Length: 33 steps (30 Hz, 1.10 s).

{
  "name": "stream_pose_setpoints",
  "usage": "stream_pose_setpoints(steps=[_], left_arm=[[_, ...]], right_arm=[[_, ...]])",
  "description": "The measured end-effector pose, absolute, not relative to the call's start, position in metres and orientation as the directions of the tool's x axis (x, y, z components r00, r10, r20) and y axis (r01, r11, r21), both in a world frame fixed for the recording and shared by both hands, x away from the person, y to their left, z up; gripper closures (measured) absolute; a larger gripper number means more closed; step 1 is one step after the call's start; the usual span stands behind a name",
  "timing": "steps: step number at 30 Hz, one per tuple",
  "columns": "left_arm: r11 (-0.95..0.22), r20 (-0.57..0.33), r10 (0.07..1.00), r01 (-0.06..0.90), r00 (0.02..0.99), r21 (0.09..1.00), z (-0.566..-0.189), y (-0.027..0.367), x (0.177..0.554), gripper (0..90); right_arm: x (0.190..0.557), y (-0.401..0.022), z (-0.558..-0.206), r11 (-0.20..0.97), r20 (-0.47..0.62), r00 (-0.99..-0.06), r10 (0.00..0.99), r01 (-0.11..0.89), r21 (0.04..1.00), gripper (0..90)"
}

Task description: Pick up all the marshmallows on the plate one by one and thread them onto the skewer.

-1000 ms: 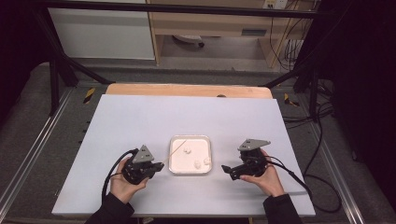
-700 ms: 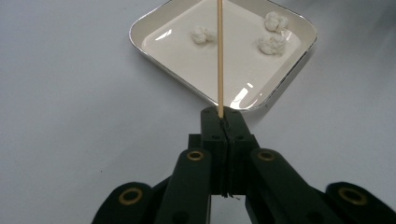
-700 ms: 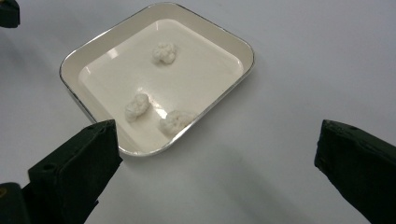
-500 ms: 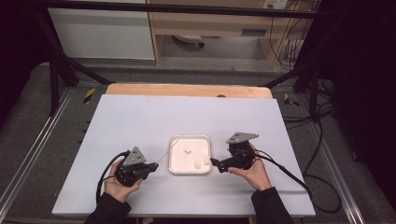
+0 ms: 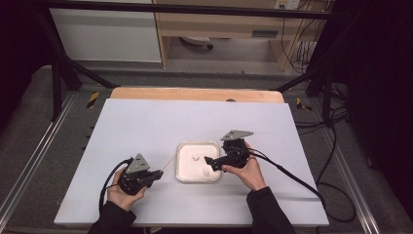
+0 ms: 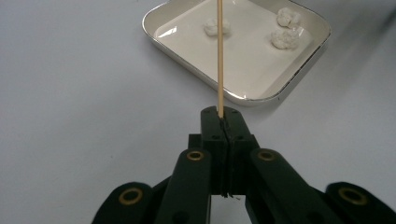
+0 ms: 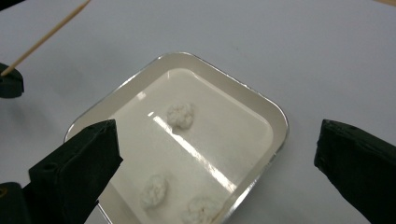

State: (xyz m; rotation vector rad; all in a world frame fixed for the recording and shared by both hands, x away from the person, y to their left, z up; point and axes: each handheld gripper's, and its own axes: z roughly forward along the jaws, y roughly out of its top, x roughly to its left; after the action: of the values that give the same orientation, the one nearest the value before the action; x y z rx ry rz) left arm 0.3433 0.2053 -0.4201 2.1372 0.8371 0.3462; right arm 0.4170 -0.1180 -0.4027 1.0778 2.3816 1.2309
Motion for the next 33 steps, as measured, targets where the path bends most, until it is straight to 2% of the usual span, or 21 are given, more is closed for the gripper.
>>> stream_pose_setpoints(steps=[11, 17, 22, 33], left_arm=[[-0.453, -0.038, 0.671, 0.451, 0.74, 0.769, -0.42, 0.208, 0.344, 88.7], [-0.451, -0.04, 0.673, 0.453, 0.738, 0.769, -0.42, 0.208, 0.344, 88.7], [-0.452, -0.04, 0.674, 0.455, 0.737, 0.767, -0.421, 0.208, 0.344, 88.7], [-0.451, -0.041, 0.674, 0.454, 0.737, 0.768, -0.422, 0.208, 0.344, 88.7]], right_arm=[[0.436, -0.085, -0.409, 0.384, 0.119, -0.694, 0.71, 0.522, 0.762, 2.9], [0.444, -0.073, -0.42, 0.412, 0.109, -0.705, 0.701, 0.525, 0.745, 7.9], [0.446, -0.064, -0.427, 0.429, 0.101, -0.72, 0.686, 0.512, 0.744, 15.3], [0.45, -0.06, -0.436, 0.451, 0.086, -0.725, 0.684, 0.512, 0.731, 40.4]])
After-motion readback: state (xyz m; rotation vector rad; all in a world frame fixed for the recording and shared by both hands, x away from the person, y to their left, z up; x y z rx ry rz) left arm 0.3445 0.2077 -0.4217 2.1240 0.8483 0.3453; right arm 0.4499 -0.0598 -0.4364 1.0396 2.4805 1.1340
